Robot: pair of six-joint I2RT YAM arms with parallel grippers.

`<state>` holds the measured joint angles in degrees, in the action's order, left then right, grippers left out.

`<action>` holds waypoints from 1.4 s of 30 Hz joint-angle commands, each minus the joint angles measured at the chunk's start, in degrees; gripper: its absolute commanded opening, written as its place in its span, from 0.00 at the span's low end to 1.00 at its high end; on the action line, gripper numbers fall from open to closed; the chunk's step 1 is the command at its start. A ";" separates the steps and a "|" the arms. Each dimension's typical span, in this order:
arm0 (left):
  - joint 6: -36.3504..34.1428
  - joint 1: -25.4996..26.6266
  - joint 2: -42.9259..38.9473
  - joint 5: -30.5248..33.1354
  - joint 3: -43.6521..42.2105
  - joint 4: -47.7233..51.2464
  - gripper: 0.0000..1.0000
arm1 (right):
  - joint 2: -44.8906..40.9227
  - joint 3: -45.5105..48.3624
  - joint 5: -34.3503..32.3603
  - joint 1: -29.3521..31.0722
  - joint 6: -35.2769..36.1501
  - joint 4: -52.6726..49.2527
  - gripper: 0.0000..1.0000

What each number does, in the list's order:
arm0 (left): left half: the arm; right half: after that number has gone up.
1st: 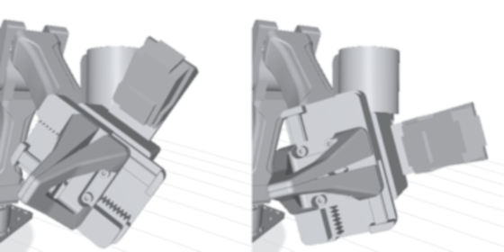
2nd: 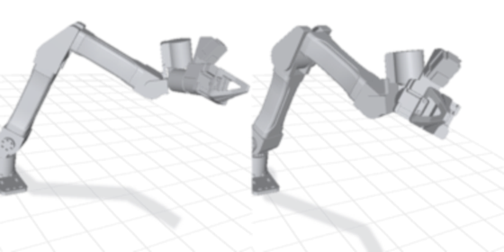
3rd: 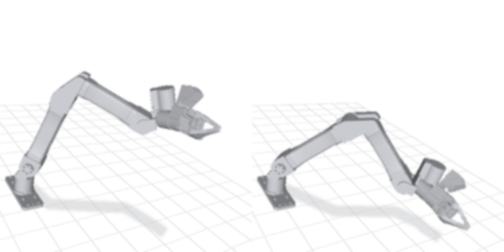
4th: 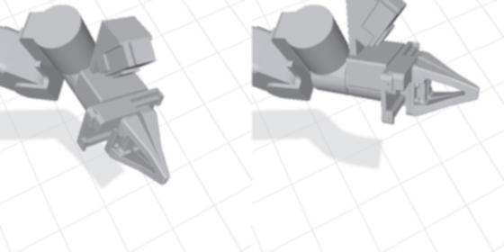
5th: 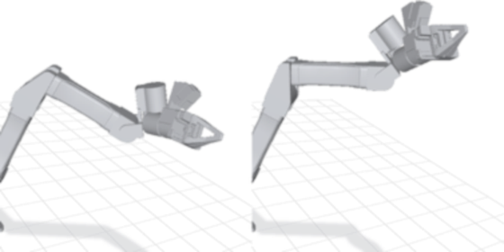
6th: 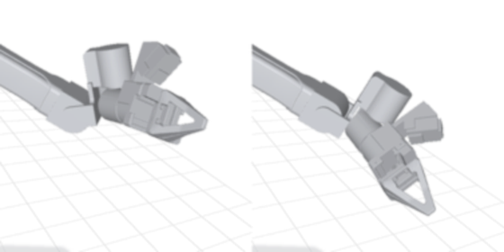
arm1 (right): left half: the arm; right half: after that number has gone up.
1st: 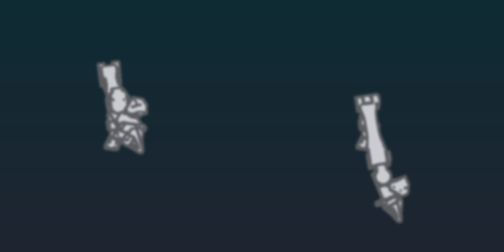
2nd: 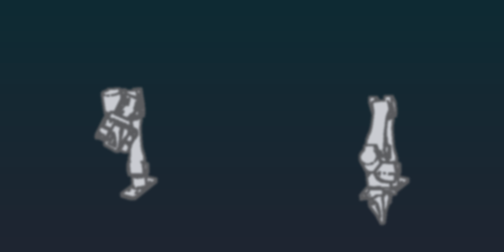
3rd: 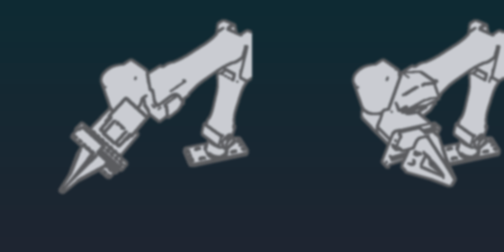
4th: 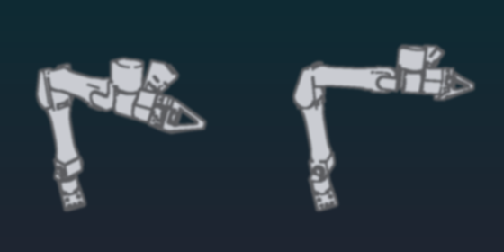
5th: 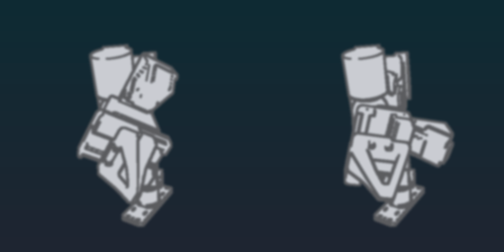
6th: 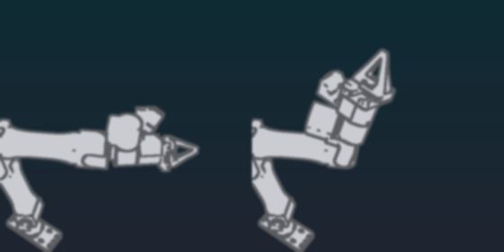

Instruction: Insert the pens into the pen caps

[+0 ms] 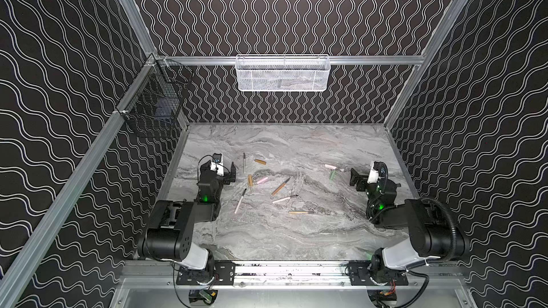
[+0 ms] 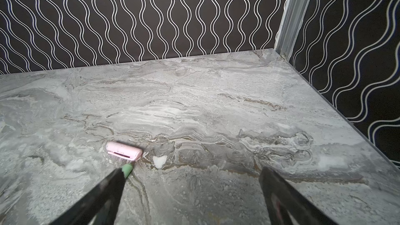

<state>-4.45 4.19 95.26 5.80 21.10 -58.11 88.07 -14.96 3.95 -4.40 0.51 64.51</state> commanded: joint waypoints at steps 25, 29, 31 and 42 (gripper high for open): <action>0.40 -0.05 0.19 0.69 0.35 -0.82 0.99 | -0.07 0.02 0.54 0.01 0.63 2.62 1.00; 0.40 -0.05 0.19 0.70 0.43 -0.75 0.99 | -0.05 0.02 0.54 0.01 0.58 2.58 1.00; 0.36 -0.05 0.27 0.70 0.44 -0.74 0.99 | -0.03 0.00 0.71 0.01 0.46 2.57 1.00; 0.58 -0.23 0.03 0.17 0.17 -1.01 0.99 | -0.02 -0.07 0.72 0.01 0.10 2.41 1.00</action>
<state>-4.45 4.14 95.26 5.78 21.08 -58.13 88.07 -14.96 4.14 -4.40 0.67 64.51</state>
